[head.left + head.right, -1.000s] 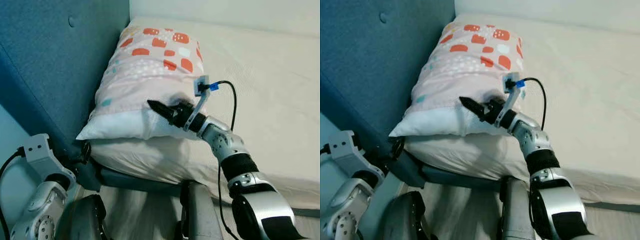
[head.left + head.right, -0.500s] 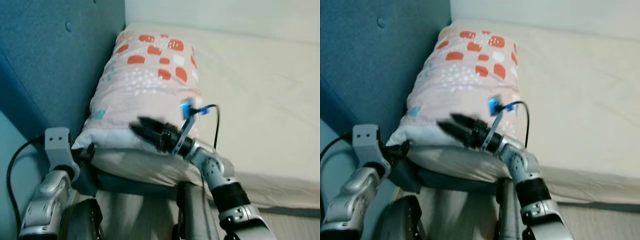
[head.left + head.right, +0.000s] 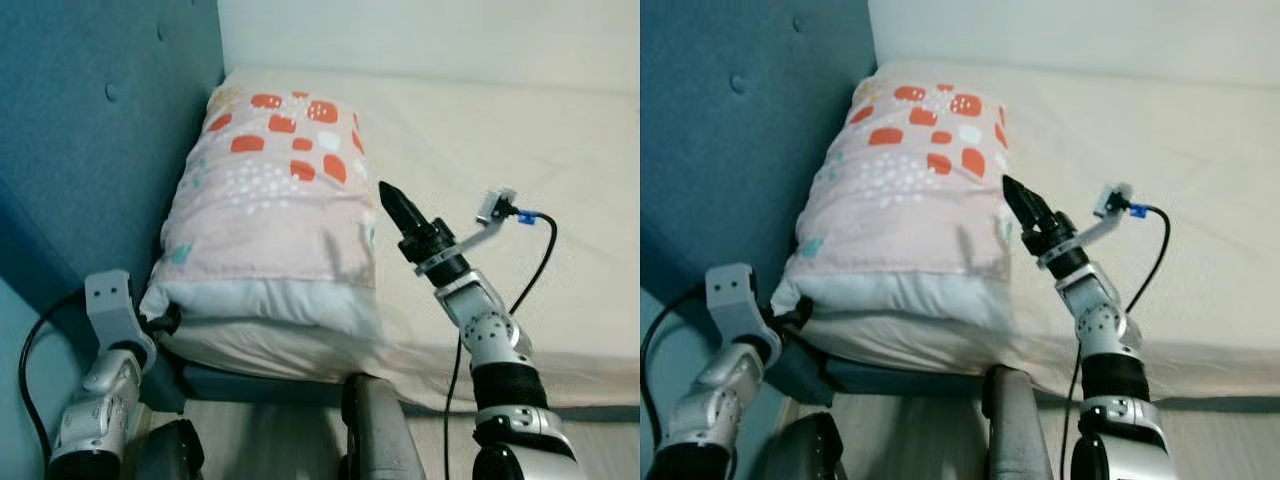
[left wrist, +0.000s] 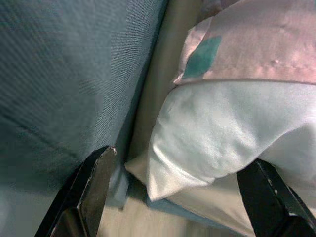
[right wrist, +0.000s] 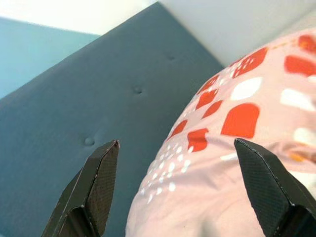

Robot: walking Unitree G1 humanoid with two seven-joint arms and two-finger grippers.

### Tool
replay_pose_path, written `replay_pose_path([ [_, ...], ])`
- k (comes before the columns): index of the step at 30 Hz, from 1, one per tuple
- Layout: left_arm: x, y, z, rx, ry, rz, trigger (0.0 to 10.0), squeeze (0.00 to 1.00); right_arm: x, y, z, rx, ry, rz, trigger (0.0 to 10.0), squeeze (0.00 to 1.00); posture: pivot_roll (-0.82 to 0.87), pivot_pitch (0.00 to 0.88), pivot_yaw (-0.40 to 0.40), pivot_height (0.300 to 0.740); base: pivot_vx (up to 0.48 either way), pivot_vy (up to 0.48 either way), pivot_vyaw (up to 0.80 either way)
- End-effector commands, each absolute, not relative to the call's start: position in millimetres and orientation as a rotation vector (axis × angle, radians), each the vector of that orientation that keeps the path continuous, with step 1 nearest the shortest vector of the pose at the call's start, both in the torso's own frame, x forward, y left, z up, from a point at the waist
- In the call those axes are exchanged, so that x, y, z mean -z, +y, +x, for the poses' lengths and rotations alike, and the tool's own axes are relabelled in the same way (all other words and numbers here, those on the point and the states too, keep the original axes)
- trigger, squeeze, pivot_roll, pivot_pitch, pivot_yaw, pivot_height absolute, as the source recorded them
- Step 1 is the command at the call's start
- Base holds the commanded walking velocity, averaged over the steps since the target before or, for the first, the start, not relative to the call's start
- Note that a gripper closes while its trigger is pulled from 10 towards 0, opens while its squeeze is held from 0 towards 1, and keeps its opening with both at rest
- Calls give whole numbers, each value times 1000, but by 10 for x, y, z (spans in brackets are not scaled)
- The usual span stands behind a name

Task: Clean up the room

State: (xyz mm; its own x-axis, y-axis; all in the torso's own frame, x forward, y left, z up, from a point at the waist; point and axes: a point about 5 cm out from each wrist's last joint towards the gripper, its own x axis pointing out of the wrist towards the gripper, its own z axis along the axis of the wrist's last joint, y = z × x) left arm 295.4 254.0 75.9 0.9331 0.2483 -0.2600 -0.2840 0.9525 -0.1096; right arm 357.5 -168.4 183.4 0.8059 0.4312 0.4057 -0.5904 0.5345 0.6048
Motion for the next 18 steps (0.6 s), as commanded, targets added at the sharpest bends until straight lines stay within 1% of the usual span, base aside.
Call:
replay_pose_path([
  [1, -679, 2605, 2899, -302, 249, -133, 10000, 0, -1731, -1722, 3543, -576, -191, 784, 10000, 0, -45, 90, -52, 596, 0, 0, 0],
  [2, -679, 2605, 2899, -302, 249, -133, 10000, 0, -1731, -1722, 3543, -576, -191, 784, 10000, 0, -45, 90, -52, 596, 0, 0, 0],
  [3, -546, 2665, 2833, -326, 295, -117, 10000, 0, -1655, -1699, 3525, -570, -163, 774, 10000, 0, -44, 80, -46, 601, 0, 0, 0],
  [4, -546, 2665, 2833, -326, 295, -117, 10000, 0, -1655, -1699, 3525, -570, -163, 774, 10000, 0, -44, 80, -46, 601, 0, 0, 0],
  [5, -383, 2749, 2733, -363, 360, -116, 10000, 0, -1568, -1673, 3505, -561, -133, 768, 10000, 0, -47, 79, -42, 606, 0, 0, 0],
  [6, -383, 2749, 2733, -363, 360, -116, 10000, 0, -1568, -1673, 3505, -561, -133, 768, 10000, 0, -47, 79, -42, 606, 0, 0, 0],
  [7, -217, 2831, 2608, -406, 434, -120, 10000, 0, -1471, -1651, 3483, -552, -101, 763, 10000, 0, -49, 78, -37, 611, 0, 0, 0],
  [8, -217, 2831, 2608, -406, 434, -120, 10000, 0, -1471, -1651, 3483, -552, -101, 763, 10000, 0, -49, 78, -37, 611, 0, 0, 0],
  [9, -45, 2877, 2464, -430, 514, -124, 10000, 0, -1343, -1635, 3459, -534, -57, 752, 10000, 0, -46, 77, -35, 615, 0, 0, 0],
  [11, 178, 2850, 2268, -405, 623, -138, 10000, 0, -1142, -1622, 3417, -501, 20, 709, 10000, 0, -46, 75, -32, 625, 0, 0, 0],
  [12, 178, 2850, 2268, -405, 623, -138, 10000, 0, -1142, -1622, 3417, -501, 20, 709, 10000, 0, -46, 75, -32, 625, 0, 0, 0],
  [13, 283, 2795, 2179, -360, 670, -141, 10000, 0, -1034, -1626, 3398, -477, 63, 687, 10000, 0, -46, 74, -31, 630, 0, 0, 0],
  [14, 283, 2795, 2179, -360, 670, -141, 10000, 0, -1034, -1626, 3398, -477, 63, 687, 10000, 0, -46, 74, -31, 630, 0, 0, 0],
  [17, 556, 2646, 1898, -277, 804, -148, 10000, 0, -701, -1657, 3304, -399, 200, 625, 10000, 0, -48, 73, -33, 645, 0, 0, 0],
  [18, 556, 2646, 1898, -277, 804, -148, 10000, 0, -701, -1657, 3304, -399, 200, 625, 10000, 0, -48, 73, -33, 645, 0, 0, 0],
])
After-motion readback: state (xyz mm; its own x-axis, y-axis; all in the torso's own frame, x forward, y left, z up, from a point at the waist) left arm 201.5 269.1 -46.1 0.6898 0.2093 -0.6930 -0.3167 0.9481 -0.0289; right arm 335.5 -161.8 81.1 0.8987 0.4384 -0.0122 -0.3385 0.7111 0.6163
